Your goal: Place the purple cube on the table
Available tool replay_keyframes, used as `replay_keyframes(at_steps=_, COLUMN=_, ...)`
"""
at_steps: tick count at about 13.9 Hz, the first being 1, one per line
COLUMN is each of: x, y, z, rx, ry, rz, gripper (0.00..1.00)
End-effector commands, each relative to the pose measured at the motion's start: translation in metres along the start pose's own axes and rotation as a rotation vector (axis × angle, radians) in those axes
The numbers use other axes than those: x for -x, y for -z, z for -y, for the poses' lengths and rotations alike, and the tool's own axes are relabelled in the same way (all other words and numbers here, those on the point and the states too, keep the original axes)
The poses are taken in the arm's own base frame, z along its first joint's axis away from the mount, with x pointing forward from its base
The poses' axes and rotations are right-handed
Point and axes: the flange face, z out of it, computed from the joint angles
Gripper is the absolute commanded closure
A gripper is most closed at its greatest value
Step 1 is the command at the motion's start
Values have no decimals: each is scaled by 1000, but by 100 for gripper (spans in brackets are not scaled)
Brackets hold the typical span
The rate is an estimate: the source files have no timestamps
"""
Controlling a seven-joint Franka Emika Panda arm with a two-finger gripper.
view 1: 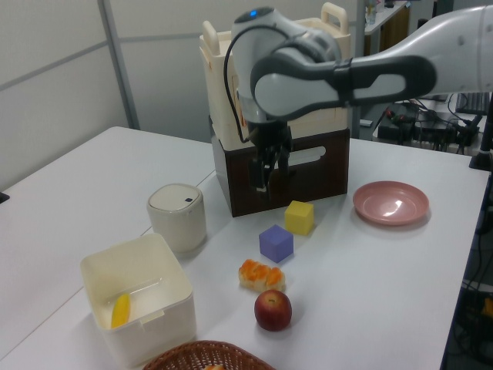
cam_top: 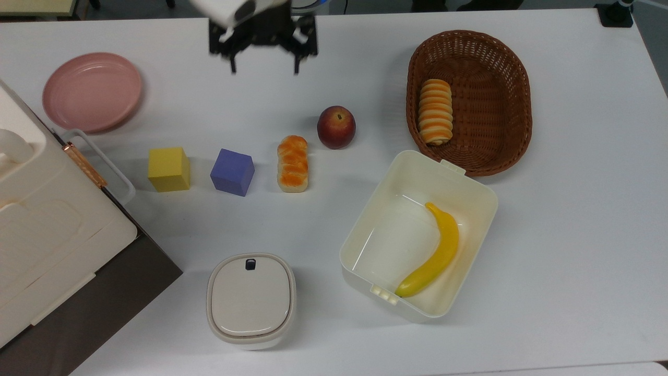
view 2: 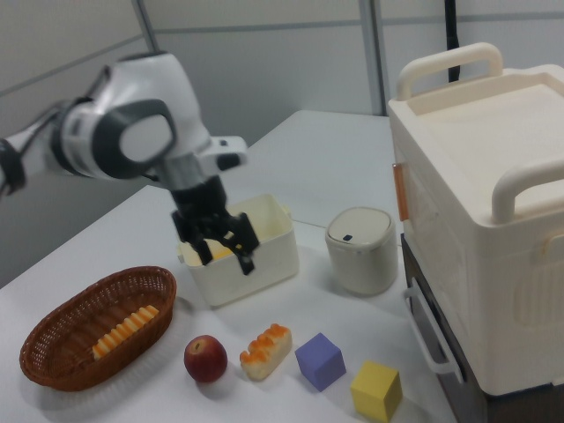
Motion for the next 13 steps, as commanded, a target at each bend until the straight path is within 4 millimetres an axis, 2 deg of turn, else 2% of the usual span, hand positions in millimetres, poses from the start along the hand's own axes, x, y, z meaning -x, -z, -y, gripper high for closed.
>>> replay_keyframes(at_steps=1, x=23, y=25, z=12, rx=-1, ry=-50, rz=5, gripper=0)
replay_keyframes(at_steps=3, x=26, y=29, z=10, rx=0, ry=-57, rz=3, gripper=0)
replay_keyframes(at_steps=4, x=34, y=39, z=4, rx=-2, ry=-72, rz=5, gripper=0)
replay_keyframes(at_steps=8, x=54, y=55, z=1, rx=-88, ry=-85, rz=6, gripper=0)
replay_keyframes(at_steps=13, x=53, y=55, z=-1, rx=-86, ry=-83, rz=6, gripper=0)
